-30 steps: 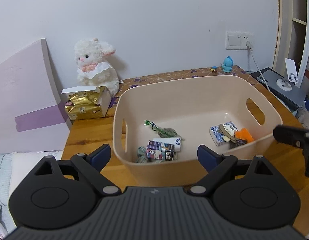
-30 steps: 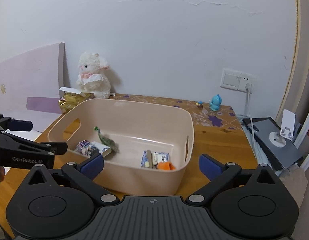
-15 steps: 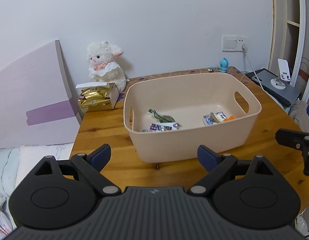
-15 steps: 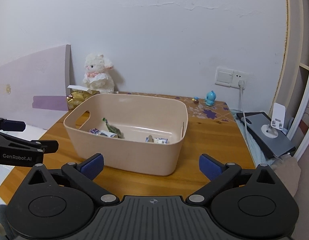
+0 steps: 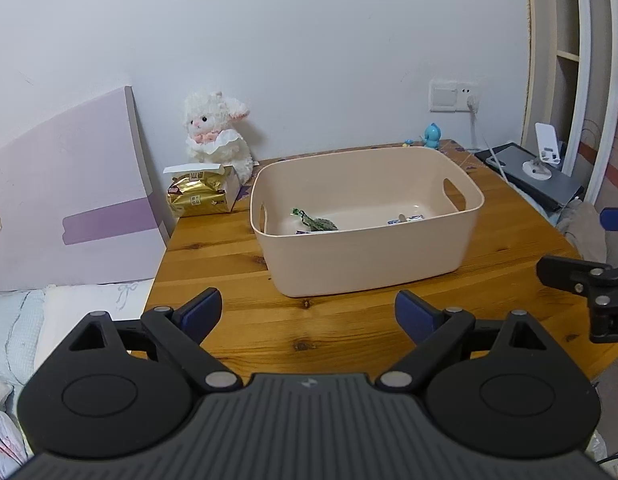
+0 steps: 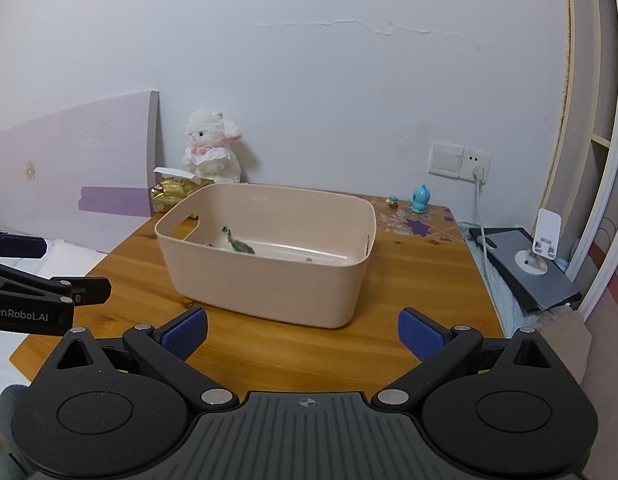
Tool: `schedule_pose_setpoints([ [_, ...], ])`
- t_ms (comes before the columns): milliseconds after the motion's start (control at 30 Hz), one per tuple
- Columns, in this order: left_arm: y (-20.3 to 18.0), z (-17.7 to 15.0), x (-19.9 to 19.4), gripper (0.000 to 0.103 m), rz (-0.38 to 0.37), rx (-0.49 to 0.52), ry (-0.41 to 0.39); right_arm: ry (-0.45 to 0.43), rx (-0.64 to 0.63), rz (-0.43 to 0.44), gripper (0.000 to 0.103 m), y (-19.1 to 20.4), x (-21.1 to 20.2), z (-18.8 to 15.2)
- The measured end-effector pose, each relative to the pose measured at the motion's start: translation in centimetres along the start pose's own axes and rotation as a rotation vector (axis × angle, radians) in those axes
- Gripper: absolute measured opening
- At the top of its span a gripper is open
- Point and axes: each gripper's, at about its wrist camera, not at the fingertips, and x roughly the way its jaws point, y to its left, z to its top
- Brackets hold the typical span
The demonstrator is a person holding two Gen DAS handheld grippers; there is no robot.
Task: Organize objects
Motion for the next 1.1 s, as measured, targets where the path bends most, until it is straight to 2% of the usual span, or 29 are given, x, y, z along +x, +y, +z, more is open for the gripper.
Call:
schedule_pose_setpoints([
  [300,-0.2,-1.6,-2.6,0.095,0.000,-0.015,-0.010,0.043,0.006,0.013,0.103,0.6,-1.0,-2.2],
  [667,0.0,-3.8,-5.8,0.098,0.030,-0.006,-0.035,0.033,0.023,0.010,0.103,1.1,-3.2,-3.8],
  [1100,0.0,-5.3,-6.7,0.098,0.015,0.000,-0.033,0.027,0.022,-0.008,0.103,1.5,-5.4,-4.8],
])
